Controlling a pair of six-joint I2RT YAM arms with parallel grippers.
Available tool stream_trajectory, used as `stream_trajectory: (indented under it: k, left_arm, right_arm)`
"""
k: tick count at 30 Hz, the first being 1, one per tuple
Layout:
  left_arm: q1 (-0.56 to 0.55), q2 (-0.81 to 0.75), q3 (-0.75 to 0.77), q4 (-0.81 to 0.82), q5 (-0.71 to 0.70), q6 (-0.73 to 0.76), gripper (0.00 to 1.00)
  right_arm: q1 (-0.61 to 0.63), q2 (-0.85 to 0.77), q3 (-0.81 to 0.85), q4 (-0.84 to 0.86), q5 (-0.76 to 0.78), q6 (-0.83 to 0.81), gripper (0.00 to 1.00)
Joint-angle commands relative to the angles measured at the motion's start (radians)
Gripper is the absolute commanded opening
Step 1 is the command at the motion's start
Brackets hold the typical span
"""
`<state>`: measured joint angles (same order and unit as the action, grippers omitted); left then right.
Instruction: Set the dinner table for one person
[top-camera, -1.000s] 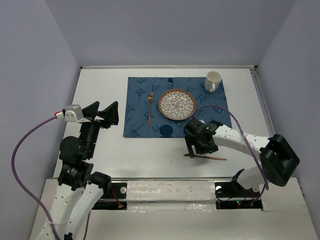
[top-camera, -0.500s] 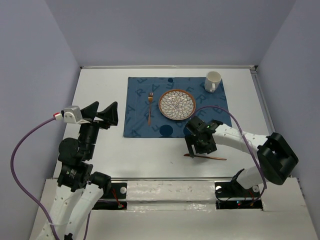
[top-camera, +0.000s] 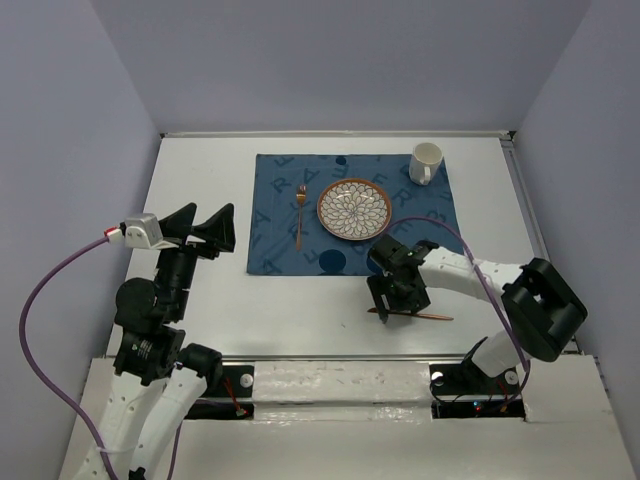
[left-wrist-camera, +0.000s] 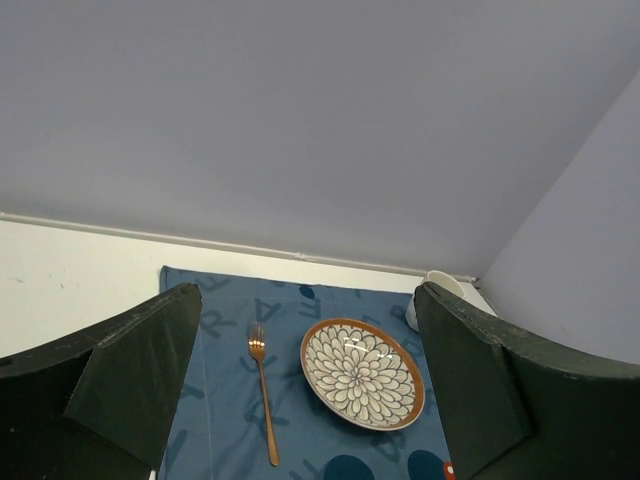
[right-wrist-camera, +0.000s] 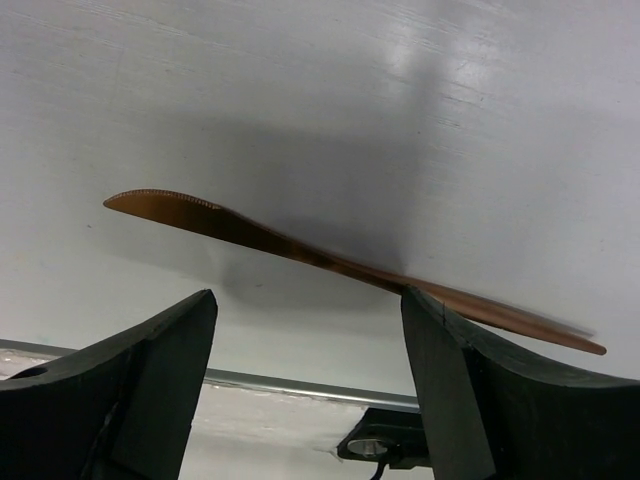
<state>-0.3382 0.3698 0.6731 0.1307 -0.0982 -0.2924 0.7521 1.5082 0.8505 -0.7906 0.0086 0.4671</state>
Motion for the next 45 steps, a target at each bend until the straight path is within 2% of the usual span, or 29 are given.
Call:
stream_trajectory:
  k: [1, 4, 7, 8, 13, 16, 22, 24, 29, 34, 36, 37, 38, 40, 42, 43, 45]
  left_arm:
    - [0.005, 0.011, -0.009, 0.052, 0.005, 0.01, 0.99]
    - [0.005, 0.014, -0.01, 0.052, 0.003, 0.009, 0.99]
    - [0.005, 0.017, -0.01, 0.05, 0.003, 0.009, 0.99]
    - [0.005, 0.017, -0.01, 0.052, 0.003, 0.01, 0.99]
    - [0.005, 0.017, -0.01, 0.049, 0.0, 0.01, 0.99]
    - [0.007, 0.014, -0.01, 0.05, 0.002, 0.013, 0.99]
    - [0.005, 0.011, -0.01, 0.05, 0.003, 0.013, 0.99]
    - [0.005, 0.005, -0.012, 0.052, 0.003, 0.012, 0.99]
    - [0.007, 0.009, -0.01, 0.052, 0.008, 0.012, 0.99]
    - [0.007, 0.009, -0.007, 0.052, 0.018, 0.009, 0.99]
    - [0.005, 0.008, -0.007, 0.053, 0.022, 0.007, 0.99]
    - [0.005, 0.003, -0.006, 0.053, 0.023, 0.009, 0.99]
    - [0.005, -0.002, -0.006, 0.052, 0.023, 0.009, 0.99]
    - [0.005, -0.014, -0.006, 0.052, 0.025, 0.007, 0.99]
    - [0.005, -0.022, -0.006, 0.055, 0.029, 0.006, 0.99]
    - [0.005, -0.026, -0.004, 0.055, 0.032, 0.006, 0.99]
    - [0.005, -0.031, -0.004, 0.055, 0.034, 0.004, 0.99]
  right_arm:
    - [0.003, 0.049, -0.021, 0.074, -0.03, -0.018, 0.75]
    - [0.022, 0.084, -0.011, 0.106, -0.019, -0.018, 0.57]
    - [0.047, 0.113, 0.015, 0.126, -0.013, -0.016, 0.5]
    - [0.056, 0.13, 0.034, 0.14, -0.015, -0.021, 0.42]
    - [0.092, 0.178, 0.104, 0.171, 0.057, -0.033, 0.26]
    - [0.092, 0.179, 0.119, 0.214, 0.057, -0.051, 0.11]
    - [0.11, 0.169, 0.128, 0.283, 0.067, -0.09, 0.02]
    - [0.11, 0.167, 0.148, 0.367, 0.047, -0.096, 0.0]
    - [0.11, 0.149, 0.185, 0.381, 0.07, -0.088, 0.0]
    - [0.11, 0.02, 0.202, 0.373, 0.08, -0.09, 0.02]
    - [0.11, -0.031, 0.191, 0.363, 0.09, -0.084, 0.17]
    - [0.11, -0.07, 0.177, 0.341, 0.076, -0.079, 0.4]
    - [0.11, -0.071, 0.17, 0.323, 0.064, -0.078, 0.47]
    - [0.11, -0.111, 0.15, 0.265, 0.063, -0.059, 0.54]
    - [0.11, -0.124, 0.125, 0.171, 0.102, -0.039, 0.55]
    - [0.11, -0.123, 0.121, 0.137, 0.12, 0.005, 0.61]
    - [0.101, -0.126, 0.098, 0.056, 0.136, 0.047, 0.65]
